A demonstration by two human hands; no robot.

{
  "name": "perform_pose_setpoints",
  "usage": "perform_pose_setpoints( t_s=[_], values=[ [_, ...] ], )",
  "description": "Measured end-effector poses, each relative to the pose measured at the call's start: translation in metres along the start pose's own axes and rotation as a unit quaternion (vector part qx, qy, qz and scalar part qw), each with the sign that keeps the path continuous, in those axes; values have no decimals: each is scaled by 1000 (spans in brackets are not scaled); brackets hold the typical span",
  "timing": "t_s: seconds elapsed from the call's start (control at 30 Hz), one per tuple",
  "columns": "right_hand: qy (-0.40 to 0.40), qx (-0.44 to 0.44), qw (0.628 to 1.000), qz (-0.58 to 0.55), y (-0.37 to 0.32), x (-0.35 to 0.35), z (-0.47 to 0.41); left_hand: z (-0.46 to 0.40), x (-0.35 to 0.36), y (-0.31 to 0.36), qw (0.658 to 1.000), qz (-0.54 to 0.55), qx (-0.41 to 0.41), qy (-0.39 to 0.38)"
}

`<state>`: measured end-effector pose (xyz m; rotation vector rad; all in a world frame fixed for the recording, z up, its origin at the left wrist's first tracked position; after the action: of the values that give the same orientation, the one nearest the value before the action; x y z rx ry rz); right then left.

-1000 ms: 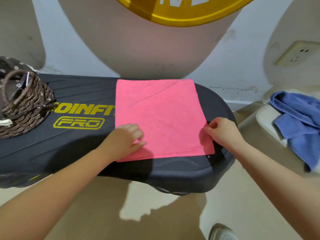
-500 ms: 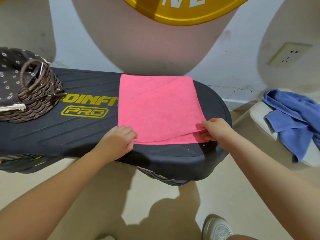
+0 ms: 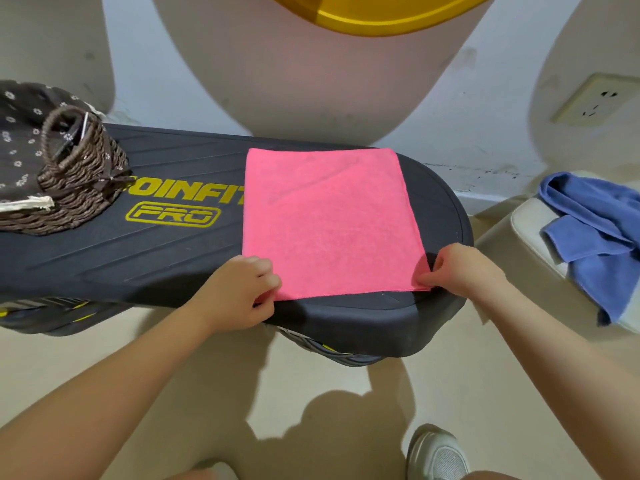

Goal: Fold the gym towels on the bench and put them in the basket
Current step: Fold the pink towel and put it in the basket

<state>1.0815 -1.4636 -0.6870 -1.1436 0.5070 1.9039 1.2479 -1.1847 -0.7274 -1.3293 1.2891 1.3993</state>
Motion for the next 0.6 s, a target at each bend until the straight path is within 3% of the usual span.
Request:
perform_pose_setpoints(
  t_s=[0.07, 0.13, 0.17, 0.23, 0.3, 0.37, 0.47, 0.6],
  values=[
    [102, -61, 991, 55, -12, -1, 7, 1, 0, -2, 1000, 16, -4, 23],
    [200, -238, 949, 60, -30, 9, 15, 2, 0, -4, 1000, 8, 8, 21],
    [208, -331, 919, 58, -40, 16, 21, 3, 1, -5, 1000, -1, 21, 12],
    [135, -438, 885, 84, -54, 33, 27, 5, 4, -6, 999, -18, 40, 3],
    [59, -434, 891, 121, -60, 49, 31, 8, 7, -7, 999, -21, 43, 26],
    [40, -410, 902, 128, -53, 64, 30, 11, 10, -6, 997, -18, 42, 60],
    [104, -406, 894, 157, -34, 76, 24, 16, 11, -5, 997, -14, 41, 70],
    [120, -344, 918, 153, 1, 72, 18, 29, 12, -9, 998, 17, 10, 52]
  ],
)
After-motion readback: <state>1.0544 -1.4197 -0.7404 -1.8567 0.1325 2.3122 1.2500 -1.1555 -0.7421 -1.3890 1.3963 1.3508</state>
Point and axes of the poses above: each hand's wrist, its own z-axis away from the middle knuckle, its own x-axis out of the palm, y = z × x, the point moved 1 cm from there along -z, towards the middle knuckle, and after that the axes turned 3 degrees about x, right-handed, at the moved point
